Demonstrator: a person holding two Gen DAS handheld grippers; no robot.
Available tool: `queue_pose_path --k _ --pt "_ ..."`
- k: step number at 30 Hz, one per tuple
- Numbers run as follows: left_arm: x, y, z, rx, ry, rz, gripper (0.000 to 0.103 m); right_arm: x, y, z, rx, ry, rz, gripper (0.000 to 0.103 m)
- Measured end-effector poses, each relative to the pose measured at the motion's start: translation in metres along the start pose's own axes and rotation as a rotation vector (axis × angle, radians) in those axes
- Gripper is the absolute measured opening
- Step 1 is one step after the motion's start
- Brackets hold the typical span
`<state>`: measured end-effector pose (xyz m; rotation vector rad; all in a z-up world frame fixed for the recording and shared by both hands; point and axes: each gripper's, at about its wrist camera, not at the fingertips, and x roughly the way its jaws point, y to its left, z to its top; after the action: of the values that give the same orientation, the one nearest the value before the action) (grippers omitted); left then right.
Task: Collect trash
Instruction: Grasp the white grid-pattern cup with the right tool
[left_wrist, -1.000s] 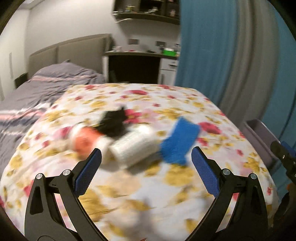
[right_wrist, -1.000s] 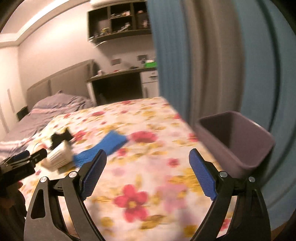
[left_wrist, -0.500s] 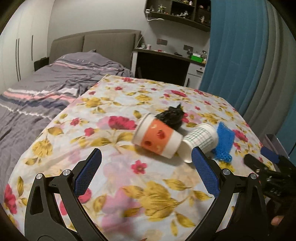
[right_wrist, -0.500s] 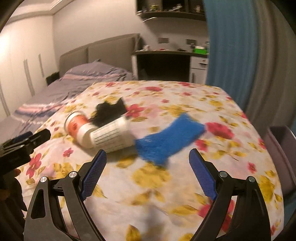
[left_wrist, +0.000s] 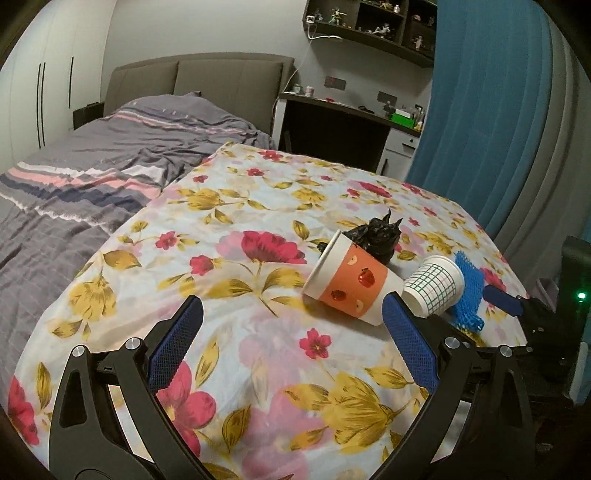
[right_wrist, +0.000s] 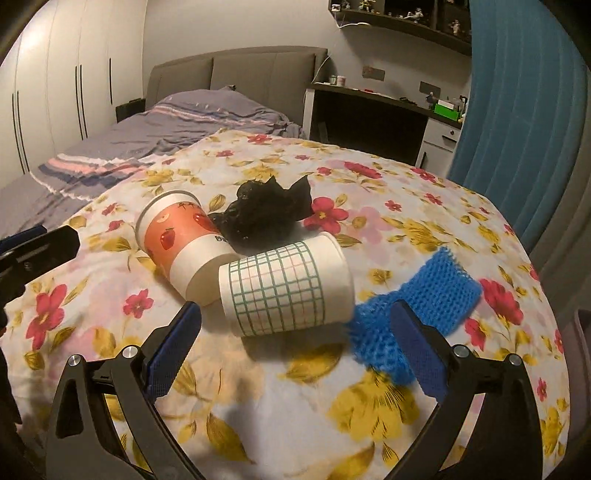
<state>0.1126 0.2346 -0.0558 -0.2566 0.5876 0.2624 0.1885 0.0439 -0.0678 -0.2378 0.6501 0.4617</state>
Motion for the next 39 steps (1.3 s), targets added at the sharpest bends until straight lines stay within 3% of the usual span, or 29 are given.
queue_pose_path --k 9,15,22,29,39 --pt "0.016 -0.005 0.001 0.012 0.034 -0.033 0.096 0.015 -0.002 0.006 0.008 0.012 0.013 0.097" --pt "0.024 -0.012 0.002 0.012 0.055 -0.06 0.096 0.021 -0.003 0.005 0.013 0.029 0.039 0.081" --pt "0.032 -0.021 0.002 0.047 0.061 -0.074 0.096 0.011 -0.008 0.003 0.017 0.004 0.042 0.08" --pt "0.049 -0.034 0.003 0.159 0.094 -0.122 0.096 -0.018 -0.037 0.001 0.112 -0.05 0.032 0.08" --pt "0.068 -0.042 0.005 0.236 0.14 -0.07 0.096 -0.033 -0.048 0.0 0.164 -0.075 0.047 0.08"
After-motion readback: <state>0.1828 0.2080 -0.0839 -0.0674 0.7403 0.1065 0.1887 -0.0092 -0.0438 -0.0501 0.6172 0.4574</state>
